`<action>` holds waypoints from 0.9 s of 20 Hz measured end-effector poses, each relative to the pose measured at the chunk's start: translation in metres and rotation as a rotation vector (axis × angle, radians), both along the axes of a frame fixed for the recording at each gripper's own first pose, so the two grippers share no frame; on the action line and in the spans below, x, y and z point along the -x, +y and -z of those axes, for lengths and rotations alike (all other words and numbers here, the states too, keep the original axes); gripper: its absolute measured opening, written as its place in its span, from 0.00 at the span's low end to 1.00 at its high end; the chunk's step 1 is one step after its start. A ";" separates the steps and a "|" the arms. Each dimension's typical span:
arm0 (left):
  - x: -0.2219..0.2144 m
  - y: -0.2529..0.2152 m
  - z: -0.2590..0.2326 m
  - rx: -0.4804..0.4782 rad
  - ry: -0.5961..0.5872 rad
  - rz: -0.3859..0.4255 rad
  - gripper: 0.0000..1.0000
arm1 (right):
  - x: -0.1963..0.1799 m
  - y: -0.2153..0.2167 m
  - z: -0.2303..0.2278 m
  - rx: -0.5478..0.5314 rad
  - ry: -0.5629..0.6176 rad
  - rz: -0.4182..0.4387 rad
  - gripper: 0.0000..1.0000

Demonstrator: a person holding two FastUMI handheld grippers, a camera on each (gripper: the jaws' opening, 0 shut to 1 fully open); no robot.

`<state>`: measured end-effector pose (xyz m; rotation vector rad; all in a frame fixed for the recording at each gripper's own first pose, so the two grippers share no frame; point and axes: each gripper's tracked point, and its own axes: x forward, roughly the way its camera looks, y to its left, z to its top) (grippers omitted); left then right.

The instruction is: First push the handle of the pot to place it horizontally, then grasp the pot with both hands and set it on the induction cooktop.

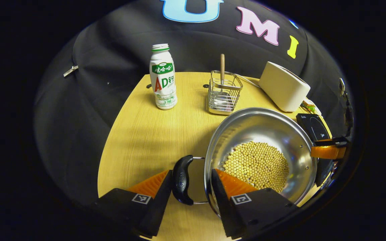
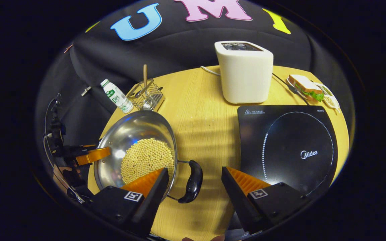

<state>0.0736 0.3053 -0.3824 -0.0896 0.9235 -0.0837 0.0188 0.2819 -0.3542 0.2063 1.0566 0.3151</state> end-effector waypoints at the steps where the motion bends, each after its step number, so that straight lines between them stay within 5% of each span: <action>1: 0.001 0.001 0.000 -0.004 0.005 -0.003 0.72 | 0.001 0.004 0.004 0.000 0.017 -0.004 0.99; 9: 0.003 0.003 0.006 0.004 0.023 0.001 0.65 | -0.004 0.018 0.029 0.085 0.103 -0.005 0.85; 11: 0.004 0.003 0.007 -0.004 0.028 -0.003 0.64 | -0.005 0.018 0.031 0.101 0.101 -0.025 0.66; 18: 0.012 -0.006 -0.003 0.011 0.029 -0.061 0.58 | -0.008 0.012 0.025 0.139 0.055 -0.043 0.59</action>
